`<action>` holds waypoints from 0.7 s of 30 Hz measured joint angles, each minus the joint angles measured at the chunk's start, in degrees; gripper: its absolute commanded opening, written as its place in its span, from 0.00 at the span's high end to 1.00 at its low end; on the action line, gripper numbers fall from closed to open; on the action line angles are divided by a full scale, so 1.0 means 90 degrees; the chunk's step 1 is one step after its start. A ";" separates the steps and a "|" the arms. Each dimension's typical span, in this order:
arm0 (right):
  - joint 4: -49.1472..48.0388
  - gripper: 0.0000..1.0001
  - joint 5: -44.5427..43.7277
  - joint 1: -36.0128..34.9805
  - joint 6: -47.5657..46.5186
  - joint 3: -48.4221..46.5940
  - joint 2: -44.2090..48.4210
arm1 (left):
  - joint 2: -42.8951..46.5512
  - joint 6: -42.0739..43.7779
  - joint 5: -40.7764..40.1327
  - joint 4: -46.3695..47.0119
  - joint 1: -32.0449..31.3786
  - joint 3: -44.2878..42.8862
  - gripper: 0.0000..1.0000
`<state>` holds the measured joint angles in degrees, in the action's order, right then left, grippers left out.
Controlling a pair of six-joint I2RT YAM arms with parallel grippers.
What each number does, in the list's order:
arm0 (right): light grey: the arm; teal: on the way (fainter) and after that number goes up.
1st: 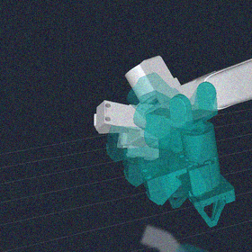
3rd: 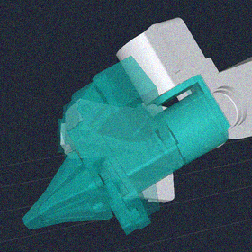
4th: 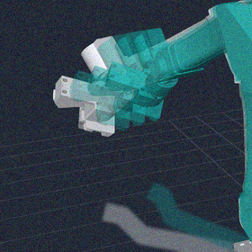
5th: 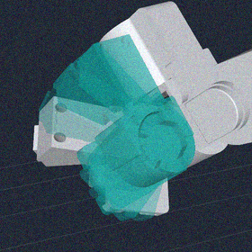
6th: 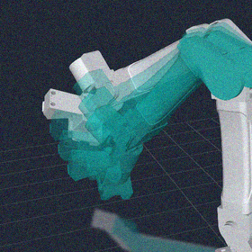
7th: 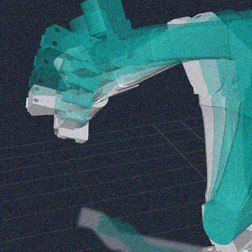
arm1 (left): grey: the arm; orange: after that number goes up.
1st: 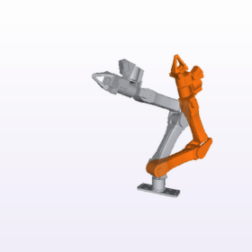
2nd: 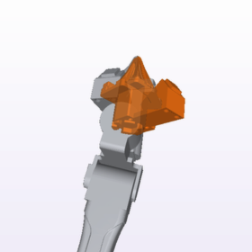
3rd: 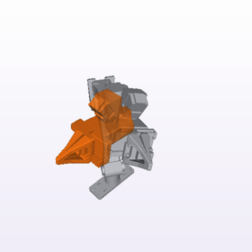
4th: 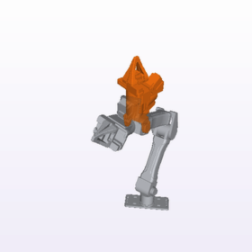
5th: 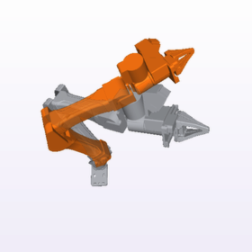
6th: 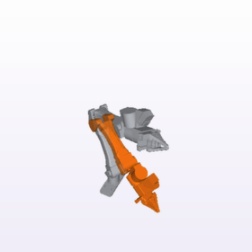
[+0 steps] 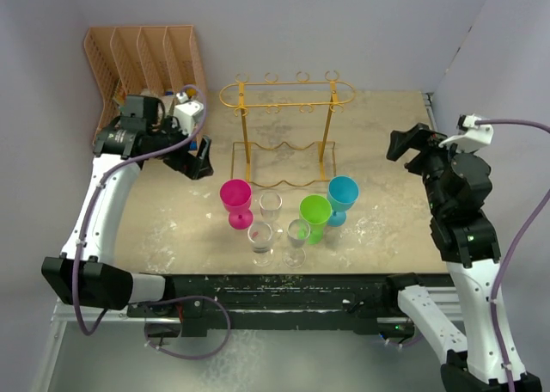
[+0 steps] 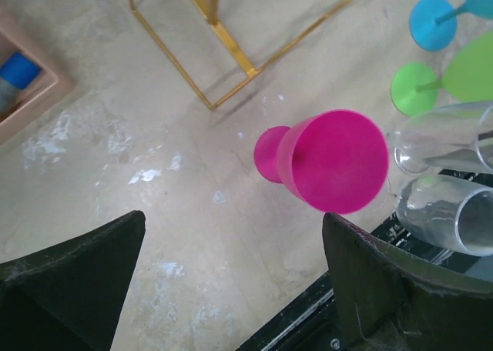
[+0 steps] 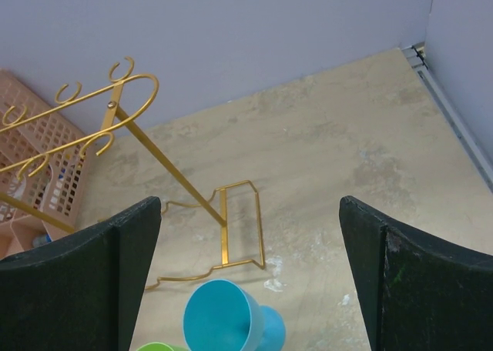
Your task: Place the wine glass upside down on the wine glass rack
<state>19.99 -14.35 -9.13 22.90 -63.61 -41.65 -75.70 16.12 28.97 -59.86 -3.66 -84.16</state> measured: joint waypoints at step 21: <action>-0.0209 0.01 -0.0022 0.0000 -0.0017 0.0034 0.0121 | -0.0250 -0.0250 -0.0816 0.0391 -0.1277 0.0277 0.19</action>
<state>18.11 -14.55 -9.13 22.74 -63.31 -40.56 -77.95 13.87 21.63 -56.34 -15.16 -81.67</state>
